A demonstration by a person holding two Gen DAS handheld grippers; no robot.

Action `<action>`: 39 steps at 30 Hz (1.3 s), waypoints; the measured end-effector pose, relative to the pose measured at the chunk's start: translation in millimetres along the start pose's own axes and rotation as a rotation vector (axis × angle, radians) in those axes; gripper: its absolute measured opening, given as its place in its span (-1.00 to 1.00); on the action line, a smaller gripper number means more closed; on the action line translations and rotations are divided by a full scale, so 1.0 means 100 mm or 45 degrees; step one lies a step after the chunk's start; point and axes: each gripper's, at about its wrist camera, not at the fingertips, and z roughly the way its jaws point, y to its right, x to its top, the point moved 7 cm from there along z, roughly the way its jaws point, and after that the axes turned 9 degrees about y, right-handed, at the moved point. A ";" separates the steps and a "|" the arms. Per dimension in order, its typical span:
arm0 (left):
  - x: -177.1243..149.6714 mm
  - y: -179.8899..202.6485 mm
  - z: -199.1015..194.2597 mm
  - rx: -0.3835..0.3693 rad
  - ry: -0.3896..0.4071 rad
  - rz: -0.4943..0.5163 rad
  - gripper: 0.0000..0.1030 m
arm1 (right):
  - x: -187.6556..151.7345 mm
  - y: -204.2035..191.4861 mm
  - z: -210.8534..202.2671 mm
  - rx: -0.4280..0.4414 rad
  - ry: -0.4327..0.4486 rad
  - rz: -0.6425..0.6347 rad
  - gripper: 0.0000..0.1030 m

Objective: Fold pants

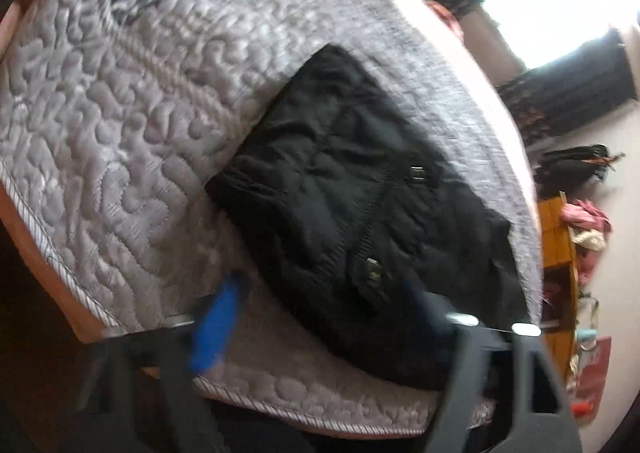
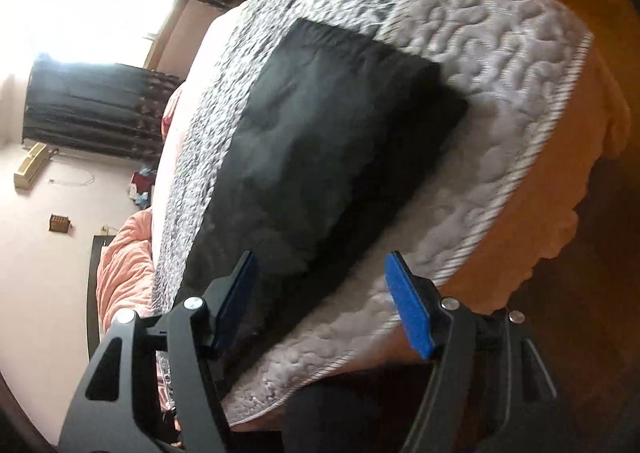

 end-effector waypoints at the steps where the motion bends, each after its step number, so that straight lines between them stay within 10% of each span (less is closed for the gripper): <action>1: 0.02 0.02 0.04 -0.001 -0.012 -0.004 -0.20 | 0.01 -0.03 0.03 0.000 -0.004 -0.005 0.31; 6: 0.19 0.05 0.12 0.065 0.021 0.027 -0.64 | 0.13 -0.10 0.08 0.003 0.018 -0.005 0.31; 23: 0.24 0.01 0.12 0.050 0.024 0.043 -0.69 | 0.53 0.37 0.25 -0.003 0.151 0.277 0.03; 26: 0.25 0.01 0.13 0.061 0.032 0.027 -0.69 | 0.53 0.39 0.31 0.000 0.144 0.277 -0.82; 28: 0.25 0.00 0.14 0.064 0.038 0.018 -0.69 | 0.52 0.42 0.26 -0.018 0.176 0.269 -0.91; 39: 0.22 0.05 0.08 0.082 0.034 0.062 -0.66 | 0.49 0.49 0.31 -0.076 0.147 0.163 -0.57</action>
